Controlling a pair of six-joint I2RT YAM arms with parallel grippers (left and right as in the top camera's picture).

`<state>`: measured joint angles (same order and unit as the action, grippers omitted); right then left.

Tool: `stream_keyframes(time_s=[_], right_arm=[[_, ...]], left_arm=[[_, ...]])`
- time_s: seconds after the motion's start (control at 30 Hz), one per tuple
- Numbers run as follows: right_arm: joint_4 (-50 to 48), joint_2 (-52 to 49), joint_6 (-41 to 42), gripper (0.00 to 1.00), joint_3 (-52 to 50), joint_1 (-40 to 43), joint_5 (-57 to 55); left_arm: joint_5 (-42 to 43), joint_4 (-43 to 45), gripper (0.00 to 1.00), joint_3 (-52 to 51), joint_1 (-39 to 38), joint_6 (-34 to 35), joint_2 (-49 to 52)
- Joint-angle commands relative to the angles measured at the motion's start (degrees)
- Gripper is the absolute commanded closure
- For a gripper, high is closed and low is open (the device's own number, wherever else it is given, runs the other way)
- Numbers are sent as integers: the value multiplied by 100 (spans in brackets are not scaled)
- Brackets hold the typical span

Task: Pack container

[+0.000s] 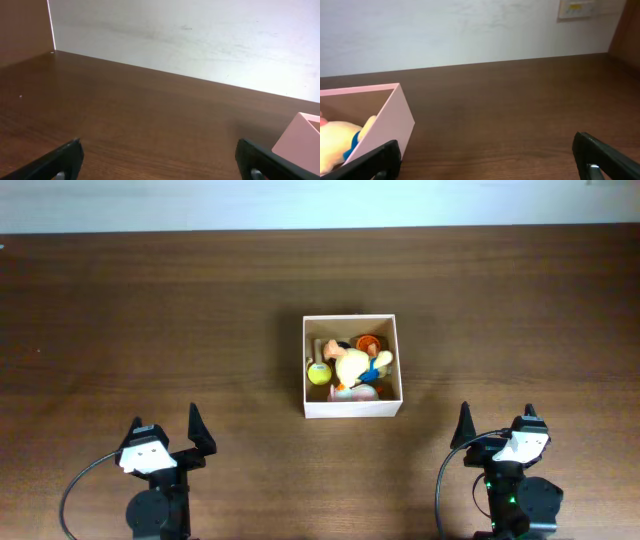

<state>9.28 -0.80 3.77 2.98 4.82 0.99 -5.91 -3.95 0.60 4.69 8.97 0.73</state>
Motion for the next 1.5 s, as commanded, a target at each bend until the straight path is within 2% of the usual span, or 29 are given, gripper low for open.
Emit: stream_keyframes(time_s=[0.0,0.13,1.47], right_arm=[[-9,61,-57,1,-55,-33,116],[-48,61,-55,1,-57,-37,503],[-50,59,-55,1,-57,-33,481]], left_arm=[[57,-37,1,-7,42,-94,-44],[57,-37,1,-9,42,-96,-44],[57,-37,1,-9,42,-96,-44]])
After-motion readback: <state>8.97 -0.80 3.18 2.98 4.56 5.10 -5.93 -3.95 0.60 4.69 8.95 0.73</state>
